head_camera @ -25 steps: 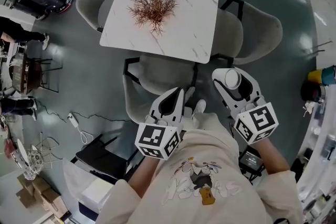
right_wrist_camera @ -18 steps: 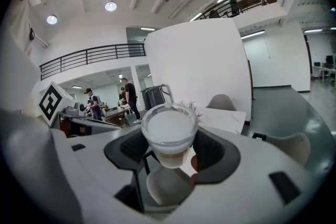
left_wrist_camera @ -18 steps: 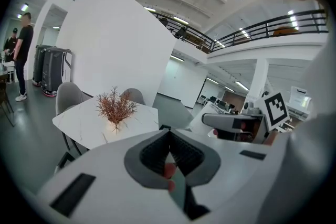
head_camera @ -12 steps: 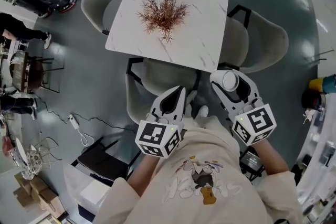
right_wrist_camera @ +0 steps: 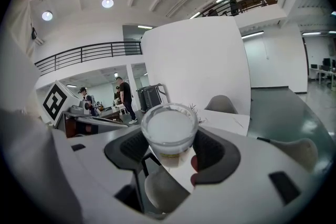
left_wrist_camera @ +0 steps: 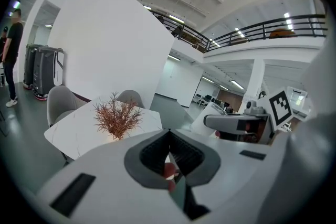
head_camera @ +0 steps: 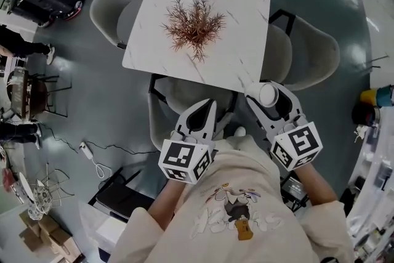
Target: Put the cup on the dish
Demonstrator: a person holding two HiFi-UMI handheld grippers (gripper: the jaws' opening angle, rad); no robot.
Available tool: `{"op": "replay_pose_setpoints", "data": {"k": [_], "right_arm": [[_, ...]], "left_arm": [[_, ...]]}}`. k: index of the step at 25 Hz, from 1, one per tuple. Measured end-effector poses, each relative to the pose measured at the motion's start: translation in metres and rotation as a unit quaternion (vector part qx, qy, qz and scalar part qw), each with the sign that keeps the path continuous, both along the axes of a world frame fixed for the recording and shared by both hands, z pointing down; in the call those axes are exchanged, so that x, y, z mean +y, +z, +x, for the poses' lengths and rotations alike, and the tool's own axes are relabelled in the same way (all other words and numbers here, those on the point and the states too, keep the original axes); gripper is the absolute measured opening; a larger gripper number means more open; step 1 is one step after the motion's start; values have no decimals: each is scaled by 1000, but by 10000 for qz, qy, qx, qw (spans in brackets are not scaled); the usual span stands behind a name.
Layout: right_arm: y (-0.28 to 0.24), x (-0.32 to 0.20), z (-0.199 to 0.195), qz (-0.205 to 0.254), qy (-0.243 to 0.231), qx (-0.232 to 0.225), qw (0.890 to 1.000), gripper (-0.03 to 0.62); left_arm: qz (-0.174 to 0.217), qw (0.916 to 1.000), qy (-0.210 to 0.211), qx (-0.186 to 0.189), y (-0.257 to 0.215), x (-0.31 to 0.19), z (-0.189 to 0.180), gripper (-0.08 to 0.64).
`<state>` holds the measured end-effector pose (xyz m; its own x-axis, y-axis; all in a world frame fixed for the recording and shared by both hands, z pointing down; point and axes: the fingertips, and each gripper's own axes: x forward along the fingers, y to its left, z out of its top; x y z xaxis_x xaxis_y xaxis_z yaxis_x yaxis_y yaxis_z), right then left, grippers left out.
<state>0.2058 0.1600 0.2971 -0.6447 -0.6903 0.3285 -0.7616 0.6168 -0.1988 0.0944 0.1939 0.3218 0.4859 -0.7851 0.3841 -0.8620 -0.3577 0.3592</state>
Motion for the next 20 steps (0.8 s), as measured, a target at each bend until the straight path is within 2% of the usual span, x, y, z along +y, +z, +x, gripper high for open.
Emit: {"op": "replay_pose_setpoints", "data": {"k": [9, 12, 15, 20], "right_arm": [[13, -29, -44, -71, -127, 240, 9996, 265], [19, -36, -58, -192, -117, 314, 9993, 265], [20, -46, -70, -244, -101, 396, 9989, 265], [23, -64, -80, -176, -247, 552, 9980, 265]], "left_arm": [[-23, 9998, -54, 197, 12, -30, -38, 3], [-69, 9993, -47, 364, 15, -38, -49, 3], [-68, 9986, -34, 523, 15, -47, -55, 3], [-50, 9985, -70, 550, 18, -66, -60, 3]]}}
